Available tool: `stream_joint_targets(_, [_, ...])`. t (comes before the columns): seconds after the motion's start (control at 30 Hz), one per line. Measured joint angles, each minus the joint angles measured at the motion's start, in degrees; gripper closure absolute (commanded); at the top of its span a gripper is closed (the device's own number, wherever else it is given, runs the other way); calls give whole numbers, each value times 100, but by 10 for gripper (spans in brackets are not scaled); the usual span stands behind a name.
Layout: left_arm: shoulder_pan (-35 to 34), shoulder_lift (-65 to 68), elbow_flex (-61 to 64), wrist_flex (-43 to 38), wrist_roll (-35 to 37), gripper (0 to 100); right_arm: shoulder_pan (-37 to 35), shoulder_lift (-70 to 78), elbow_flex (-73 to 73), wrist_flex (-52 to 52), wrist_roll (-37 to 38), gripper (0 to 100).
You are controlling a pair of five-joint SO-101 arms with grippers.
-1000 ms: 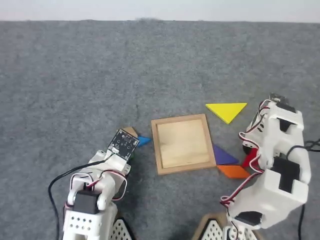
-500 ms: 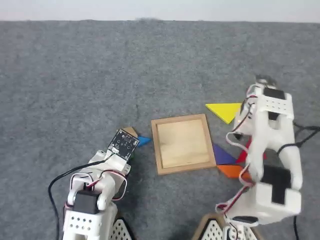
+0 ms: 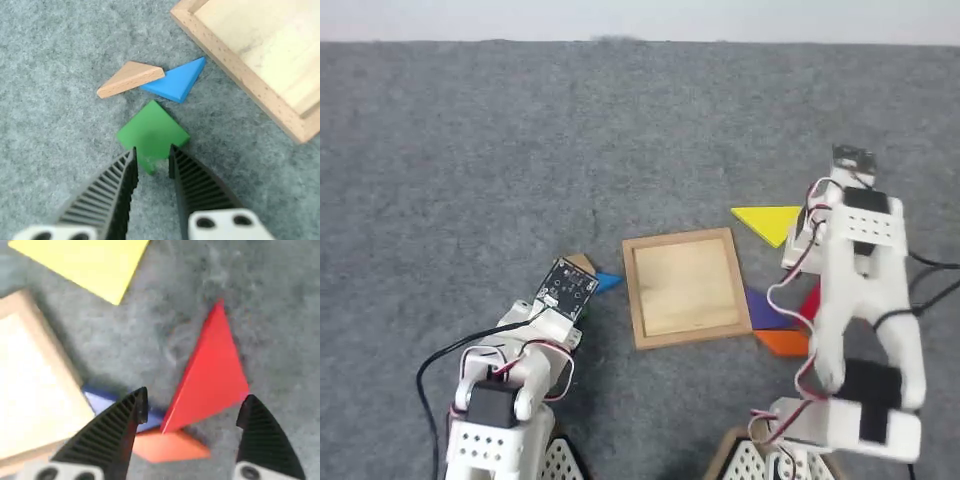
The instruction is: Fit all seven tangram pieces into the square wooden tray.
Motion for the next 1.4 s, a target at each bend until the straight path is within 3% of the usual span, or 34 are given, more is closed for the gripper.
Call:
stream_joint_targets(0.23, [0,0,0,0,0,902,-88,1301,-158,-114,35,719])
stream_joint_targets(0.4, [0,0,0,0,0,902,-9,1363,-220,-114,35,726])
stream_joint_targets(0.53, [0,0,0,0,0,902,18,1371,-237,-114,35,786])
stream_joint_targets(1.4, [0,0,0,0,0,902,721,1363,246,-571,607,798])
